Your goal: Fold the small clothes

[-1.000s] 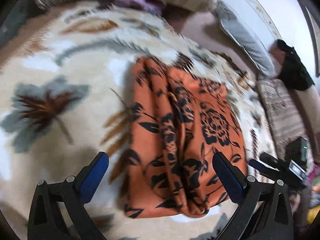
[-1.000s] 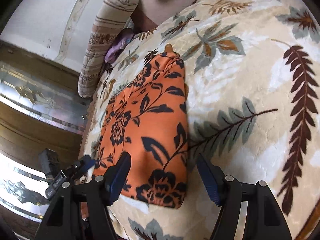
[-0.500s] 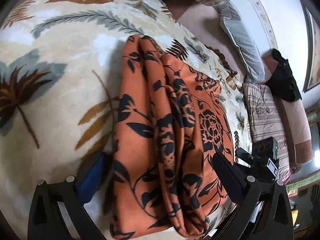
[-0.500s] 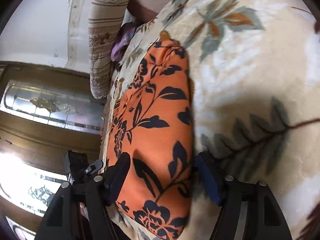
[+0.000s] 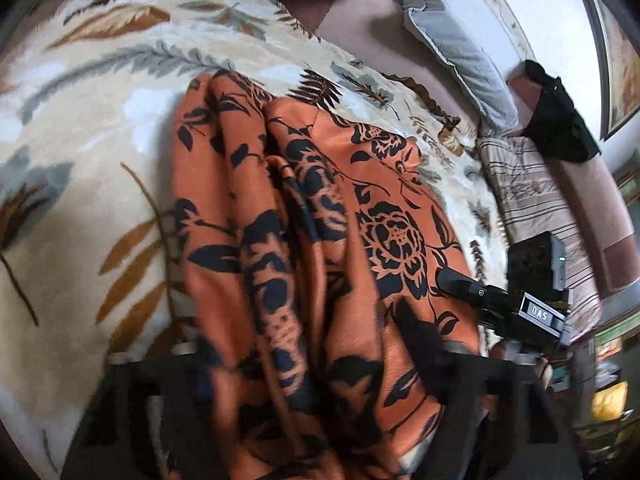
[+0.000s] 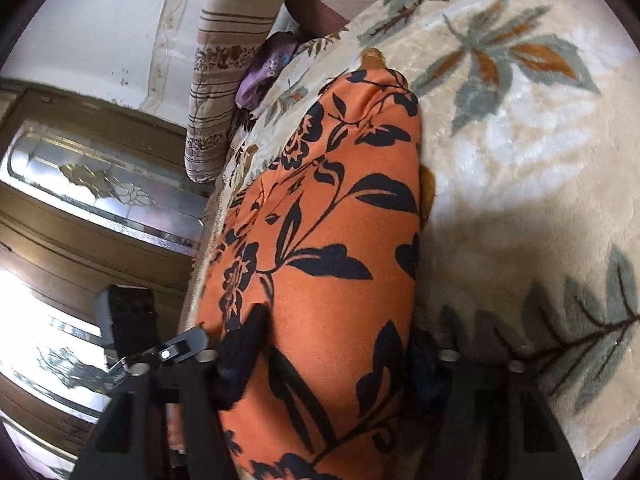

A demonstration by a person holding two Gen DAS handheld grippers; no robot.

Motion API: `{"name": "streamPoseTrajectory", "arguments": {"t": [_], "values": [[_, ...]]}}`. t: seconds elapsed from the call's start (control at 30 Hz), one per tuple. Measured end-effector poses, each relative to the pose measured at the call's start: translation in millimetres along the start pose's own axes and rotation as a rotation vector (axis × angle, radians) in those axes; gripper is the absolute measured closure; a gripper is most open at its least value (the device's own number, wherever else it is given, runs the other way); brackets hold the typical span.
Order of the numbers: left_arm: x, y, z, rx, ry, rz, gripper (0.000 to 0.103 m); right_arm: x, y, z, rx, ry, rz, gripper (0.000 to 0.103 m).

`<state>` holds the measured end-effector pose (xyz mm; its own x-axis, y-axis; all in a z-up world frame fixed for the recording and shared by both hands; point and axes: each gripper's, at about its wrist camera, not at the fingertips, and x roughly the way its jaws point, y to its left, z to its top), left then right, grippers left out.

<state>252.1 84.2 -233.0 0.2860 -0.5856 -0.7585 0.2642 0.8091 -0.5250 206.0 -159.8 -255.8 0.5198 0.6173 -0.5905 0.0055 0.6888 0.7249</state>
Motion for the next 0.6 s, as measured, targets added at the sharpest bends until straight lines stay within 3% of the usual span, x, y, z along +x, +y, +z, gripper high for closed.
{"name": "streamPoseTrajectory", "arguments": {"t": [0.23,0.43,0.6], "values": [[-13.9,-29.0,-4.1,0.103,-0.073,0.051,0.056,-19.3,32.7,-3.5,-0.147,-0.084,-0.096,0.063],[-20.8,-76.0,-6.4,0.159,-0.119,0.003,0.057,-77.6,45.4,3.2,-0.202,-0.191,-0.108,0.064],[-5.9,-121.8,-4.8,0.225,-0.130,0.034,0.057,-117.5,34.0,0.9,-0.204,-0.246,-0.144,0.064]]}}
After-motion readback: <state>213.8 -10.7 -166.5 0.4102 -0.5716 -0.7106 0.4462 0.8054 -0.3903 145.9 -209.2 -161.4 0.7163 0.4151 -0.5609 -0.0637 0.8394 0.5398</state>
